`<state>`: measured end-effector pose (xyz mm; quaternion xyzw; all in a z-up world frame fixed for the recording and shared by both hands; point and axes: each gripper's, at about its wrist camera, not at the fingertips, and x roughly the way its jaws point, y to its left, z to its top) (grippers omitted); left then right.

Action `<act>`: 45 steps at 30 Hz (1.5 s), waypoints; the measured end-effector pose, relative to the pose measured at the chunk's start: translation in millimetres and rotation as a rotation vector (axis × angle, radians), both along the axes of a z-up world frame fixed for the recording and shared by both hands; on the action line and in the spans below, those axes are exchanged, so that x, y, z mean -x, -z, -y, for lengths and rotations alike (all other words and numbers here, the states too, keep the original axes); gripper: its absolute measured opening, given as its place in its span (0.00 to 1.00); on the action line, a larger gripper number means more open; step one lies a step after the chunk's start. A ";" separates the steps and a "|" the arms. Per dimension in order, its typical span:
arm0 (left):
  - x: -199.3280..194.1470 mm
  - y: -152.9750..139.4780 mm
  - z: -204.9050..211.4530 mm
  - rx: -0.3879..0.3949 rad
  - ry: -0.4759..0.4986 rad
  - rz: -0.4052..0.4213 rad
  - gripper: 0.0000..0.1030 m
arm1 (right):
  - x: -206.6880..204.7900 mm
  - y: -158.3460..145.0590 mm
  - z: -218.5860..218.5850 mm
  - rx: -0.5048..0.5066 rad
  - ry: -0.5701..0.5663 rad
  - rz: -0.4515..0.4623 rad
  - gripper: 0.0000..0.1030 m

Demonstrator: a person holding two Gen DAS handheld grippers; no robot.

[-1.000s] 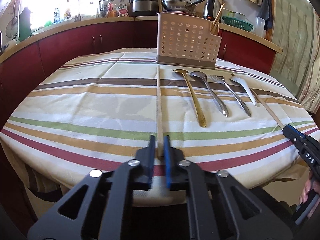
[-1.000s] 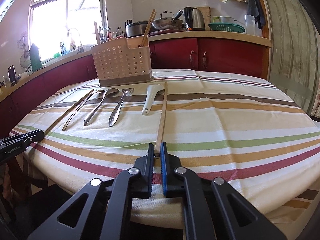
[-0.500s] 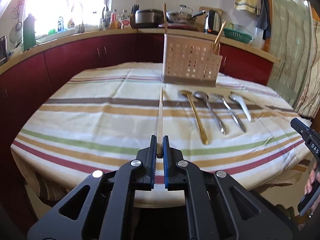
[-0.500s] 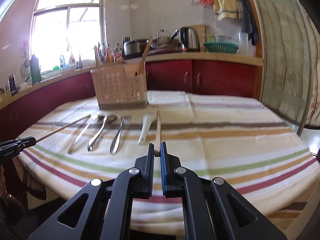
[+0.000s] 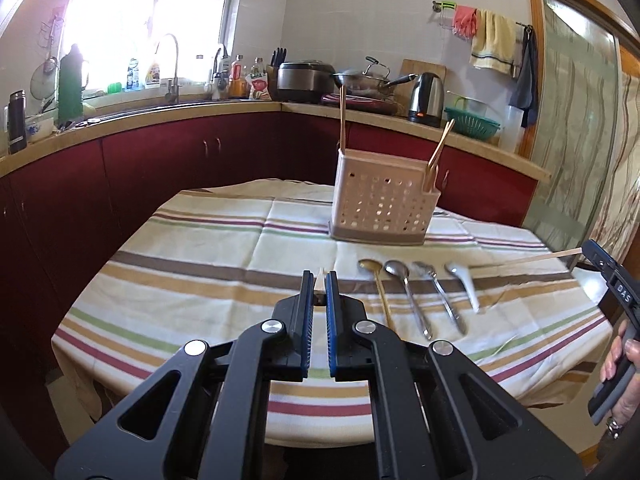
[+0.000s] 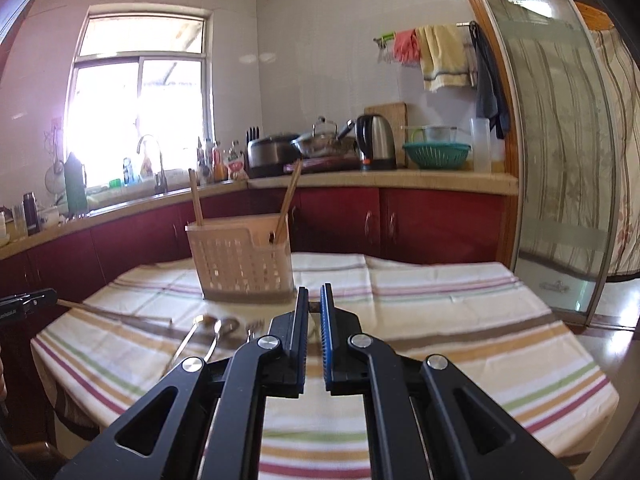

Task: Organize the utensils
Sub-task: 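Lift both held chopsticks and carry them over the beige caddy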

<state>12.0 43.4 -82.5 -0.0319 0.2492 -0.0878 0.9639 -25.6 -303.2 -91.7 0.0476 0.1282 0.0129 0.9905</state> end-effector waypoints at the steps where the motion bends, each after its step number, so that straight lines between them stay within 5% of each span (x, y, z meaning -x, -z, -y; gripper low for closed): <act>1: -1.0 -3.7 -1.2 0.006 0.003 0.003 0.06 | -3.6 -4.3 -0.6 0.001 -0.003 0.006 0.06; 26: -108.8 -67.0 23.3 -0.017 0.130 0.062 0.06 | -102.0 -55.0 -0.9 0.013 -0.041 0.018 0.06; 45: -122.6 -104.5 30.0 -0.011 0.189 0.120 0.06 | -113.0 -94.6 5.2 -0.017 -0.087 0.039 0.06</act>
